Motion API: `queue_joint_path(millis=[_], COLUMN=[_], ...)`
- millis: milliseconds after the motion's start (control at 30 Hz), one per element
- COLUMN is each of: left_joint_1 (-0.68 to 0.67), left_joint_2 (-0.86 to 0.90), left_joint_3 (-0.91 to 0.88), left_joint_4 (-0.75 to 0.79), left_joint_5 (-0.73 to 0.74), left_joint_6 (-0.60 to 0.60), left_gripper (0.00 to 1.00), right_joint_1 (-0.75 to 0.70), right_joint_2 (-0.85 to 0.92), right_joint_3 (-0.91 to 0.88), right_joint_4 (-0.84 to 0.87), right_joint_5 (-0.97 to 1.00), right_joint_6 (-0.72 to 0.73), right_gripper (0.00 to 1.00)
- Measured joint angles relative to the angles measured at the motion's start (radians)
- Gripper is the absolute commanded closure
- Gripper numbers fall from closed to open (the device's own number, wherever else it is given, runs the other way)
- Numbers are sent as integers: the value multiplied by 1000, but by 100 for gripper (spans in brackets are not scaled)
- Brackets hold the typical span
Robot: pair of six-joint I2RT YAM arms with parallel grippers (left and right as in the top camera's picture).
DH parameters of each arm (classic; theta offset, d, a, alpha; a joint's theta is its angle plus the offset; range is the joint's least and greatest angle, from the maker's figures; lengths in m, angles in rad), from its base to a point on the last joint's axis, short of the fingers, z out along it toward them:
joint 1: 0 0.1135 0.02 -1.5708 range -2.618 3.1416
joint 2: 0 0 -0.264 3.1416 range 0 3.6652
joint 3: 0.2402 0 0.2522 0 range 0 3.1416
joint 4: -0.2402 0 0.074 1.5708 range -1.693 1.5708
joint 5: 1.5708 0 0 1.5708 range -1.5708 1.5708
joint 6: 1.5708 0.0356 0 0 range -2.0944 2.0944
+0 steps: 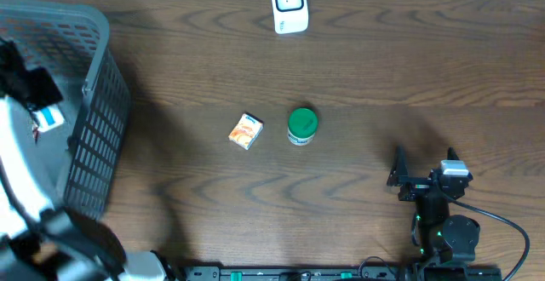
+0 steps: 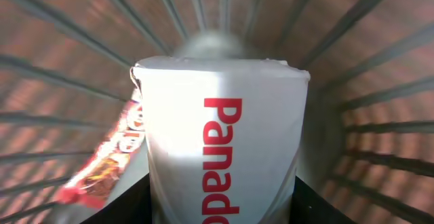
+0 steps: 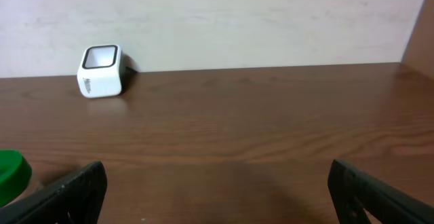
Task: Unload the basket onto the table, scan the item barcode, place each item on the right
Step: 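Lift the Panadol box out and place it left of the Kleenex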
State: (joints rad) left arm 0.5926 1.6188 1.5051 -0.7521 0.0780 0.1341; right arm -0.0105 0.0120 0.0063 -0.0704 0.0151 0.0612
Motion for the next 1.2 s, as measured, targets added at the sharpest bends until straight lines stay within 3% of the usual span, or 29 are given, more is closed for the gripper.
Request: queue_joint_path(millis=[167, 600, 767, 1033, 1200], left_joint_1=[1, -6, -93, -391, -586], left_joint_2=[-132, -363, -370, -298, -216], left_joint_3=[0, 0, 0, 0, 0], left_joint_4=[-2, 2, -25, -66, -137], left_joint_5=[96, 591, 762, 819, 642], left_joint_6=[-27, -139, -186, -213, -214], left_gripper=[48, 48, 48, 48, 49], right_joint_1=[0, 0, 0, 0, 0], right_joint_2=[0, 0, 0, 0, 0], right_joint_3=[0, 0, 0, 0, 0], right_joint_4=[0, 0, 0, 0, 0], right_joint_5=[0, 0, 0, 0, 0], right_joint_6=[0, 0, 0, 0, 0], right_gripper=[1, 1, 1, 1, 1])
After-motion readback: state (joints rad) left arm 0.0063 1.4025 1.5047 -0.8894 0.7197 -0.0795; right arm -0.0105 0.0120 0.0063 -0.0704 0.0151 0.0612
